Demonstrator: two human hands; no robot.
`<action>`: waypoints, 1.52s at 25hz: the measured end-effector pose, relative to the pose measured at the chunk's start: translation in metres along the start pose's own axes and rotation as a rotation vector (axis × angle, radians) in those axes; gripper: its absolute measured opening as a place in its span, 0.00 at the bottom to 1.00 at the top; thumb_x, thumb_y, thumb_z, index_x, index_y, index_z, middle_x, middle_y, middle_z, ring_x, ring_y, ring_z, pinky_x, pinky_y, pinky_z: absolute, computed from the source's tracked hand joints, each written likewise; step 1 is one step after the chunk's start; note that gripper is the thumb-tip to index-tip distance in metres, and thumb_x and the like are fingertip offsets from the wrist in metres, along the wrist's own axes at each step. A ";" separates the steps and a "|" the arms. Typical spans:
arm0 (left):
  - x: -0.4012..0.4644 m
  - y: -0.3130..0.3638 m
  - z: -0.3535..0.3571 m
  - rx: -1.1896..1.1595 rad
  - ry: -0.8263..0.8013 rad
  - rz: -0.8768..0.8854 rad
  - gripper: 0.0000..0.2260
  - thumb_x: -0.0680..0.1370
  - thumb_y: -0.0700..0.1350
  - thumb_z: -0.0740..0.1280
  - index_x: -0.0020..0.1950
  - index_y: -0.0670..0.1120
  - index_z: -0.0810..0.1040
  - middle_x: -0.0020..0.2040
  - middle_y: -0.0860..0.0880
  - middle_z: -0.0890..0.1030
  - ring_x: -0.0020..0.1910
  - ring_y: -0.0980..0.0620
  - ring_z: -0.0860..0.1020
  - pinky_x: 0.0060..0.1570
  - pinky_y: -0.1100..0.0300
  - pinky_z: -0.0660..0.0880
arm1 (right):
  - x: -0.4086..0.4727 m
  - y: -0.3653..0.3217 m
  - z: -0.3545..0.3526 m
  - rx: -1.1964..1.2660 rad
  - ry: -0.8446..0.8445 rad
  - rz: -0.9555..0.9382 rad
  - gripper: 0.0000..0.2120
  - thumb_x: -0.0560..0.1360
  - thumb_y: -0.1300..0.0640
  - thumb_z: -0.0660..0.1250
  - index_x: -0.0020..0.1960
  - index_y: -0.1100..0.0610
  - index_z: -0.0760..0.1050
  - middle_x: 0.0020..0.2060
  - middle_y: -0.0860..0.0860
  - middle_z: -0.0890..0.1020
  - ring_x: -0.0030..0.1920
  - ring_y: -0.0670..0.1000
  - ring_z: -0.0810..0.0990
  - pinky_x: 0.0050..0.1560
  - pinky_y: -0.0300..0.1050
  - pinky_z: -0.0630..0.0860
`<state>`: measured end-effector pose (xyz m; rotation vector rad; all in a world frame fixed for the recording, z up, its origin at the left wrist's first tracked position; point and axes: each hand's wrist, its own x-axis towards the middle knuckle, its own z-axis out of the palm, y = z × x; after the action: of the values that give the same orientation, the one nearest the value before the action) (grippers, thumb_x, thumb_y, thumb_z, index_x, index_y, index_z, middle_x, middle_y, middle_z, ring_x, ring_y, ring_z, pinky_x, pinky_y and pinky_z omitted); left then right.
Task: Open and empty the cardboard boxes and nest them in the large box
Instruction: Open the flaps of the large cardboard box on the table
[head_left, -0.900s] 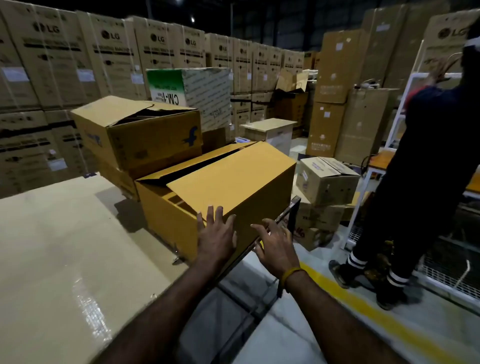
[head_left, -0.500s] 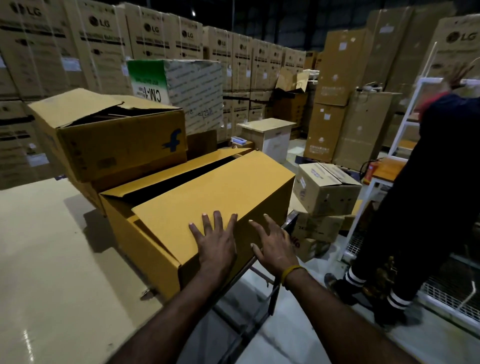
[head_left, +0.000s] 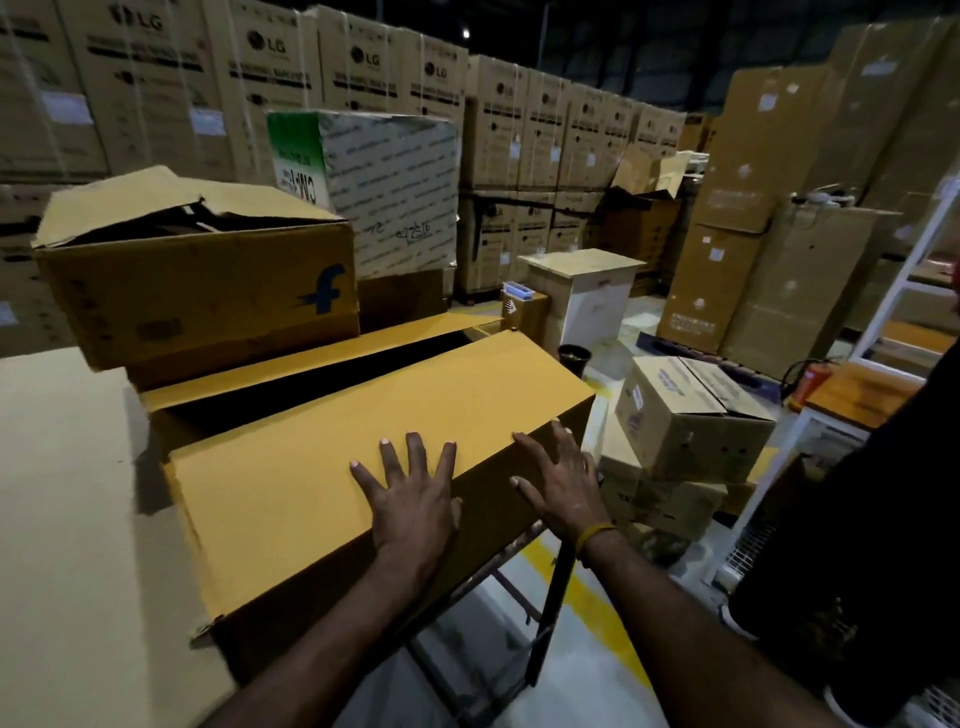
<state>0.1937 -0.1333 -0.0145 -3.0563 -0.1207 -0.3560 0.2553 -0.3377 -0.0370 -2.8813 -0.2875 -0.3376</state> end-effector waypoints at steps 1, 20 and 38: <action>0.005 0.010 0.001 0.010 -0.001 -0.021 0.37 0.80 0.64 0.57 0.79 0.57 0.37 0.80 0.41 0.43 0.78 0.32 0.44 0.68 0.26 0.47 | 0.012 0.017 -0.001 0.009 -0.007 -0.009 0.29 0.80 0.39 0.58 0.77 0.33 0.47 0.79 0.54 0.42 0.79 0.59 0.43 0.76 0.64 0.48; -0.011 0.059 0.018 -0.002 0.096 -0.287 0.29 0.77 0.64 0.53 0.74 0.52 0.70 0.72 0.46 0.73 0.70 0.40 0.71 0.65 0.37 0.64 | 0.084 0.087 0.014 0.338 0.233 -0.252 0.33 0.63 0.23 0.61 0.64 0.34 0.75 0.69 0.48 0.70 0.66 0.64 0.65 0.56 0.64 0.71; -0.210 -0.135 -0.002 -0.102 0.248 -0.404 0.24 0.79 0.62 0.54 0.70 0.53 0.74 0.69 0.49 0.75 0.69 0.44 0.73 0.68 0.41 0.66 | -0.095 -0.138 0.036 0.519 0.260 -0.306 0.29 0.62 0.36 0.78 0.61 0.39 0.79 0.67 0.47 0.71 0.70 0.67 0.60 0.57 0.73 0.71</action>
<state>-0.0219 -0.0139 -0.0546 -3.0359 -0.7306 -0.7798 0.1422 -0.2126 -0.0668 -2.2545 -0.6598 -0.5855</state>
